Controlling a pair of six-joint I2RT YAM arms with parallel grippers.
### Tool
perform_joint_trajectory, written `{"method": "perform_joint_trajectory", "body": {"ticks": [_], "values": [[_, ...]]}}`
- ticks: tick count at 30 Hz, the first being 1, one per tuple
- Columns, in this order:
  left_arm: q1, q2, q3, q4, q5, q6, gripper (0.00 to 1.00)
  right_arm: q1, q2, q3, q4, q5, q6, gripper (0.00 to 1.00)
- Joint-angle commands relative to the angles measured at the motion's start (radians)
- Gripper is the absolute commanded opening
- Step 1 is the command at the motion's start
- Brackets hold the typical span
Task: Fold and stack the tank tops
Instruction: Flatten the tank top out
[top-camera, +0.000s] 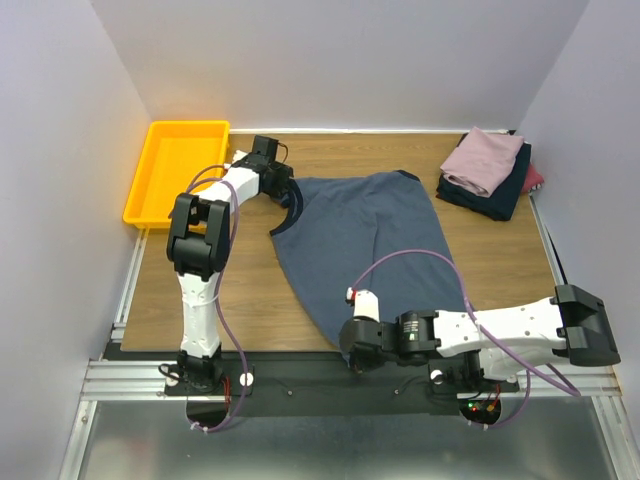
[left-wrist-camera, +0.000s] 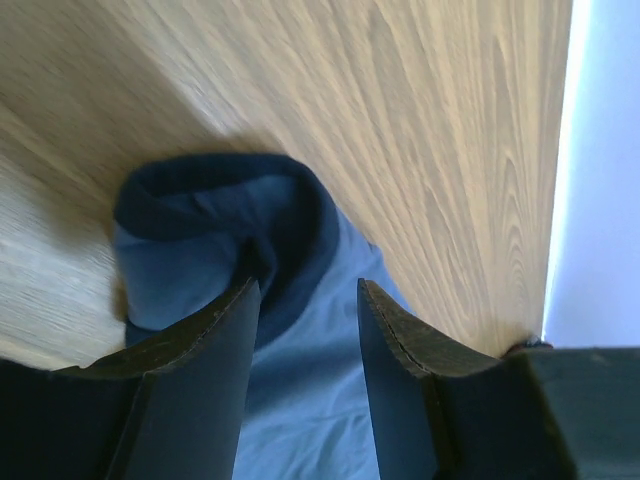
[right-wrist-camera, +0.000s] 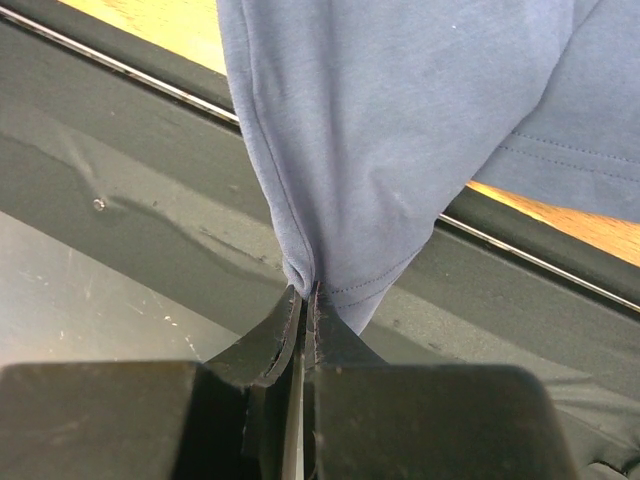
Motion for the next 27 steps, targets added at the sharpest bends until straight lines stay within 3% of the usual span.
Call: {"method": "perform_joint_trajectory", "body": {"ticks": [1, 23, 27], "values": [[0.014, -0.008, 0.035, -0.026, -0.048, -0.003, 0.55, 0.005, -0.02, -0.009, 0.005, 0.024, 0.025, 0.0], [0.014, 0.105, 0.129, -0.062, -0.023, 0.009, 0.55, 0.005, -0.022, -0.019, 0.009, 0.031, 0.036, 0.0], [0.011, 0.133, 0.15, -0.063, -0.02, 0.012, 0.49, 0.004, -0.023, -0.019, 0.009, 0.031, 0.039, 0.0]]}}
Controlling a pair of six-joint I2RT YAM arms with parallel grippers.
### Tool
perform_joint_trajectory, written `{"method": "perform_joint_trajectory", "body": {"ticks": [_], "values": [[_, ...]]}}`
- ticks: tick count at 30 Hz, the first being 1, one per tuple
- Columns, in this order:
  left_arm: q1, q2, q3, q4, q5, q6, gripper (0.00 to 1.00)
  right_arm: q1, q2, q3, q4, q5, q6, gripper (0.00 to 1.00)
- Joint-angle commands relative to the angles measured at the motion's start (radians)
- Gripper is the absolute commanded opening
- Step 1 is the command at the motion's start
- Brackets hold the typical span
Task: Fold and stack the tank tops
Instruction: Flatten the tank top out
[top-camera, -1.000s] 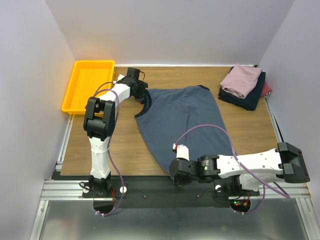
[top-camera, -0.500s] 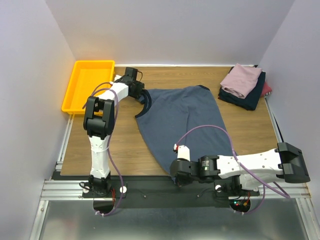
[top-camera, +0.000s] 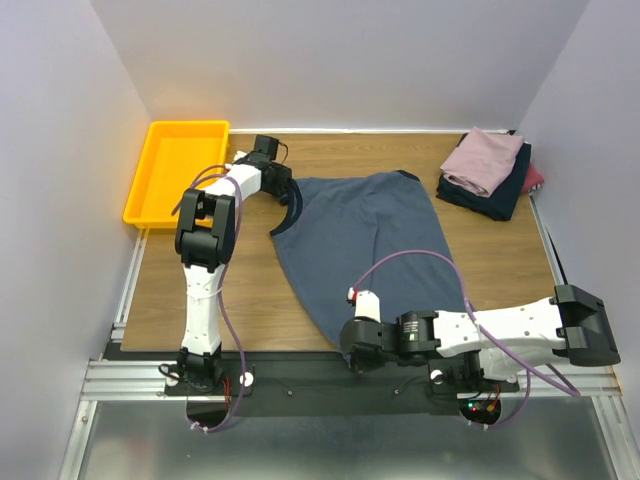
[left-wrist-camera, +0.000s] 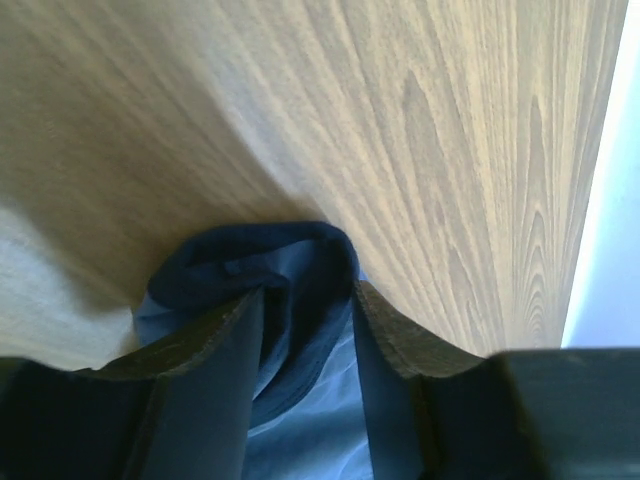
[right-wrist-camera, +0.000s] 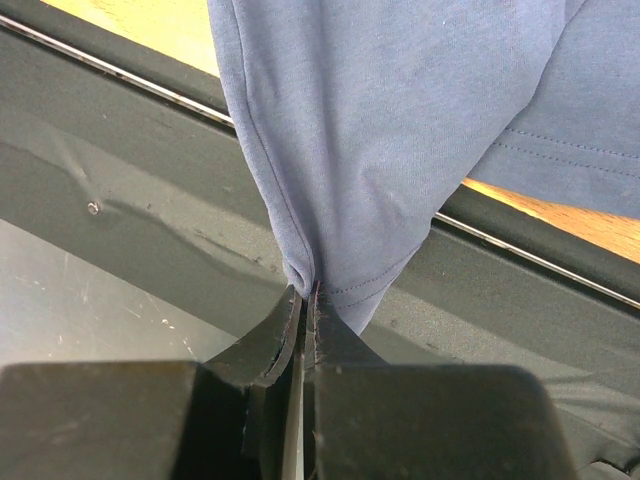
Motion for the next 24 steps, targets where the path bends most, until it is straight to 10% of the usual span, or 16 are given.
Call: {"method": "perform_joint_trajectory", "body": {"ticks": [1, 11, 24], "values": [[-0.004, 0.019, 0.045, -0.018, -0.014, 0.008, 0.47, 0.005, -0.024, -0.008, 0.01, 0.032, 0.021, 0.0], [-0.002, 0.067, 0.145, 0.049, -0.031, 0.14, 0.0, 0.005, -0.054, -0.031, 0.01, 0.029, 0.033, 0.0], [0.001, -0.105, -0.004, 0.669, -0.016, 0.555, 0.0, 0.004, -0.022, -0.011, 0.085, -0.024, -0.031, 0.0]]}}
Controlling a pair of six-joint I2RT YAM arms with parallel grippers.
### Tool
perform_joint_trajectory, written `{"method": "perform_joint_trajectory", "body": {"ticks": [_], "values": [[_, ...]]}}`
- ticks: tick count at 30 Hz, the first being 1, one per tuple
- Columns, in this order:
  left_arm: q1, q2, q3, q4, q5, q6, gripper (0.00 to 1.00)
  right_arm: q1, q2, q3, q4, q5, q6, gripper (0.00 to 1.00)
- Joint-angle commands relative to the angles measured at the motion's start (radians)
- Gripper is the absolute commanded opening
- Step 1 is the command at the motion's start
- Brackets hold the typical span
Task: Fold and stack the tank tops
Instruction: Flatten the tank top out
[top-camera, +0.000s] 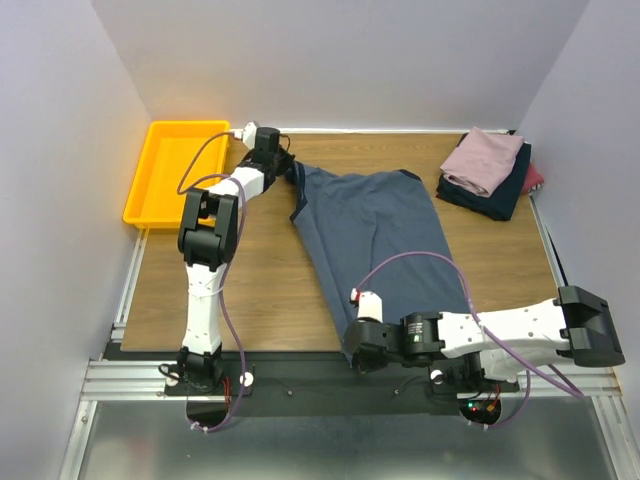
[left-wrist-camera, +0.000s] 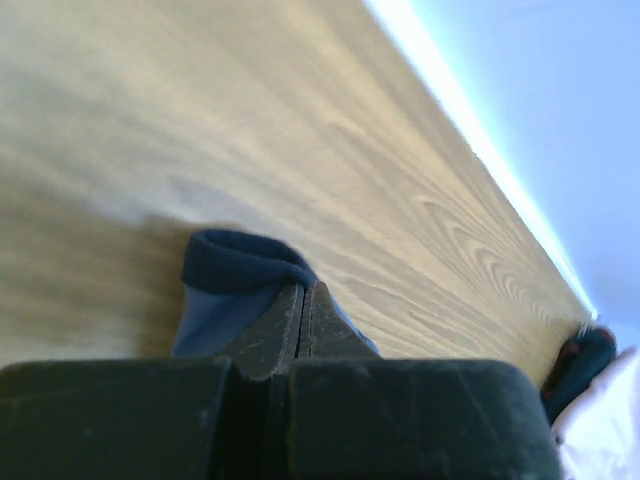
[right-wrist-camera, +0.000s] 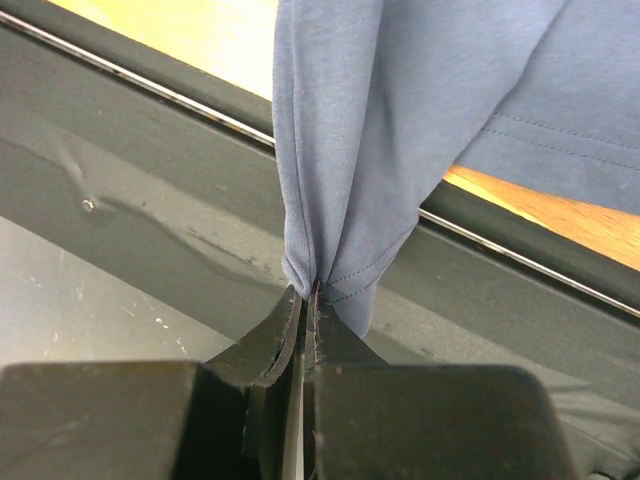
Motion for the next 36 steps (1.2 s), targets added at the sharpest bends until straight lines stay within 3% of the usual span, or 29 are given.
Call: {"method": "perform_joint_trajectory", "body": {"ticks": [1, 6, 10, 12, 13, 18, 23, 24, 27, 28, 33, 36], "values": [[0.003, -0.145, -0.004, 0.342, 0.013, 0.232, 0.0, 0.005, 0.03, 0.041, 0.058, -0.023, -0.038, 0.0], [0.003, -0.172, -0.012, 0.424, 0.054, 0.421, 0.0, 0.004, 0.068, 0.075, 0.078, -0.034, -0.075, 0.0], [0.015, -0.186, -0.059, 0.427, -0.021, 0.484, 0.0, 0.004, 0.093, 0.111, 0.11, -0.042, -0.102, 0.0], [0.021, -0.183, -0.078, 0.418, -0.056, 0.505, 0.16, 0.005, 0.117, 0.131, 0.127, -0.054, -0.128, 0.0], [0.024, -0.18, -0.078, 0.401, -0.093, 0.513, 0.34, 0.004, 0.128, 0.15, 0.146, -0.057, -0.134, 0.0], [0.078, -0.171, -0.095, 0.287, -0.131, 0.392, 0.51, 0.004, 0.212, 0.199, 0.177, -0.065, -0.158, 0.0], [0.1, -0.244, -0.075, 0.095, -0.289, 0.279, 0.5, 0.004, 0.243, 0.202, 0.208, -0.062, -0.144, 0.0], [0.101, -0.272, -0.066, -0.012, -0.321, 0.23, 0.49, 0.004, 0.246, 0.202, 0.211, -0.053, -0.138, 0.0], [0.1, -0.349, -0.099, -0.12, -0.315, 0.154, 0.38, 0.002, 0.251, 0.205, 0.22, -0.043, -0.135, 0.0], [0.092, -0.401, -0.177, -0.171, -0.268, 0.103, 0.34, 0.002, 0.254, 0.211, 0.225, -0.037, -0.135, 0.0], [-0.001, -0.536, -0.459, -0.127, -0.19, 0.081, 0.33, 0.001, 0.231, 0.184, 0.226, -0.003, -0.104, 0.0], [-0.06, -0.59, -0.591, -0.134, -0.216, 0.101, 0.41, -0.002, 0.203, 0.156, 0.226, 0.001, -0.093, 0.0]]}}
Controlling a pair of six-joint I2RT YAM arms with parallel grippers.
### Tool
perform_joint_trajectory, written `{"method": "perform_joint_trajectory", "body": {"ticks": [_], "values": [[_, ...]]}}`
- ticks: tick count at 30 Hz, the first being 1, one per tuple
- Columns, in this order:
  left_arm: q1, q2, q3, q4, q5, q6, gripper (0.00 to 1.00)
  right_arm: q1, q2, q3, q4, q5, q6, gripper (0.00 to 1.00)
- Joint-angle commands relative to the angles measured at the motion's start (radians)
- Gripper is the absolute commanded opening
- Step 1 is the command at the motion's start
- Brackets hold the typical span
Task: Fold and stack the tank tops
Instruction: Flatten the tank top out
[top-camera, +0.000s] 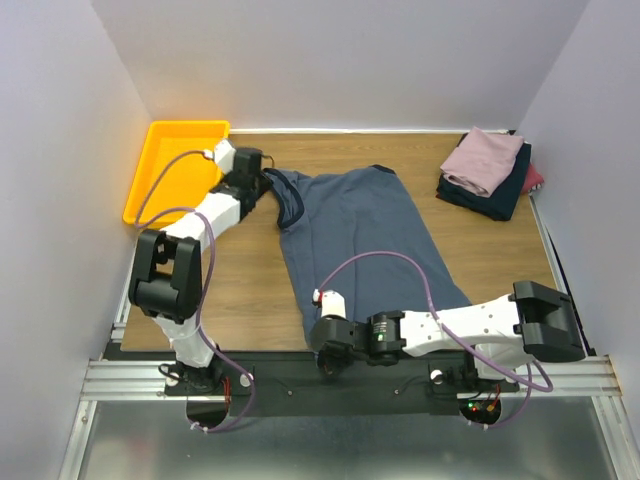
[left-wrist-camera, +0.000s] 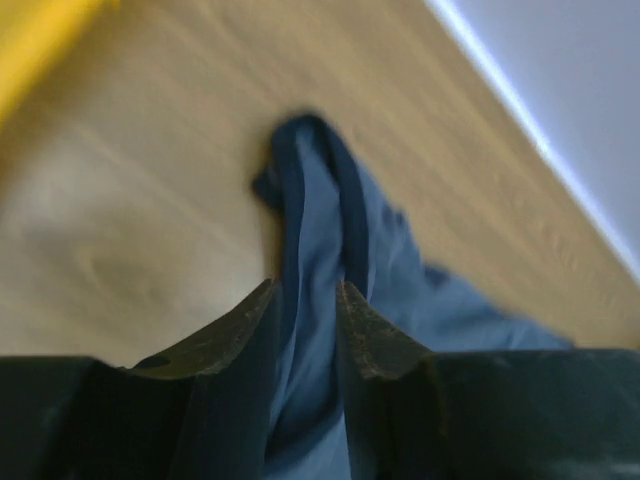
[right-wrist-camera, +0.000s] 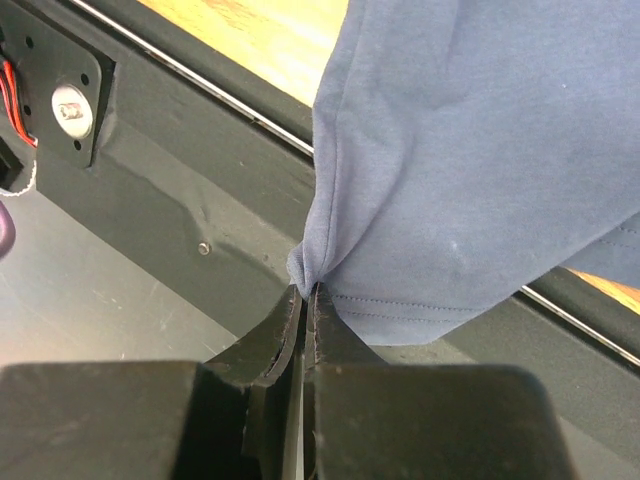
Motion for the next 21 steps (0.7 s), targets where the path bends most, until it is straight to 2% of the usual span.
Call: {"method": "perform_joint_trajectory", "body": {"ticks": [1, 5, 13, 21], "values": [[-0.102, -0.067, -0.142, -0.034, 0.002, -0.025, 0.46, -0.004, -0.051, -0.021, 0.04, 0.039, 0.03, 0.0], [-0.136, -0.095, -0.273, 0.044, 0.067, 0.001, 0.49, -0.007, -0.065, -0.031, 0.04, 0.043, 0.027, 0.0], [-0.162, -0.037, -0.267, 0.061, 0.03, 0.058, 0.5, -0.007, -0.044, -0.028, 0.041, 0.036, 0.024, 0.0], [-0.162, -0.112, -0.299, 0.136, 0.067, 0.103, 0.5, -0.007, -0.031, -0.02, 0.041, 0.032, 0.024, 0.0]]}}
